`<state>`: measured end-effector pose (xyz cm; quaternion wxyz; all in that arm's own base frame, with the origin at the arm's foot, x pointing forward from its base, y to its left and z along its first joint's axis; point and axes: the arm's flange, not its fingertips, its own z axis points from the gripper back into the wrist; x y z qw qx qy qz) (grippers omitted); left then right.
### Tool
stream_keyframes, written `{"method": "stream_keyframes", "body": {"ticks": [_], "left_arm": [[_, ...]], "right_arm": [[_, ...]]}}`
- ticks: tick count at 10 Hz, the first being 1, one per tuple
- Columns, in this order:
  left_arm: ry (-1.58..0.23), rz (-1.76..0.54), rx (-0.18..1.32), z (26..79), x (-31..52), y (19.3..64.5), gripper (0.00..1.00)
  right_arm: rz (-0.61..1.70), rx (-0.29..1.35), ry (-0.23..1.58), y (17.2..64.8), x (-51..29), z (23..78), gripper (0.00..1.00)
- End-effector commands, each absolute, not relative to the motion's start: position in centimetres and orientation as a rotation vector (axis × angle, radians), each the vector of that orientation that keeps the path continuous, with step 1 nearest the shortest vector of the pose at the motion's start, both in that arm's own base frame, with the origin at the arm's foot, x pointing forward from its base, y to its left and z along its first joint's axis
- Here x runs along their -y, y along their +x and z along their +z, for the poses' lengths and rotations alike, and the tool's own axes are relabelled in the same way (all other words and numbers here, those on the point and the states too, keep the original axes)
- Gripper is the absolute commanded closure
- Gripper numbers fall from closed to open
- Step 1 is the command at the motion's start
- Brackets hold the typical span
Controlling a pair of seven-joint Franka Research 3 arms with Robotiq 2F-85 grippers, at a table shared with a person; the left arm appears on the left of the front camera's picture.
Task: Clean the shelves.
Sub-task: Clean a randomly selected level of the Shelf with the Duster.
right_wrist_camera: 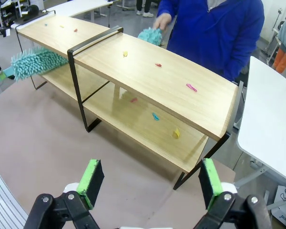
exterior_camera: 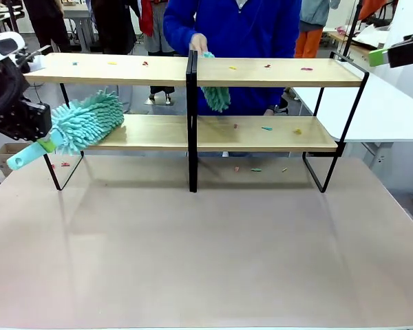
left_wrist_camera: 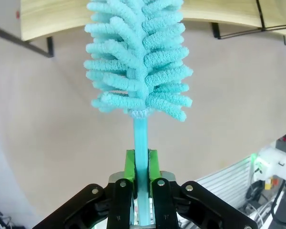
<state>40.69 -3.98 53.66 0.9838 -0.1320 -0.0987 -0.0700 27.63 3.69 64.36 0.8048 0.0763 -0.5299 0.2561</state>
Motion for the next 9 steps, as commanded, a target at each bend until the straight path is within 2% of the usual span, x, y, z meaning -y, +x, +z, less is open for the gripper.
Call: {"method": "stream_keyframes", "body": {"ticks": [1,4,7,9], "left_arm": [[-0.188,-0.067,0.228,53.1,3.3,39.5,0.88],[-0.079,0.015,0.242,53.4,1.7,38.5,0.88],[0.099,0.098,0.358,54.7,1.3,36.8,0.88],[0.120,0.109,0.441,55.5,1.9,36.4,0.88]], "right_arm": [[0.544,1.136,0.167,27.7,-3.6,64.4,0.00],[0.544,1.136,0.167,27.7,-3.6,64.4,0.00],[0.544,1.136,0.167,27.7,-3.6,64.4,0.00],[0.544,1.136,0.167,27.7,-3.6,64.4,0.00]]}}
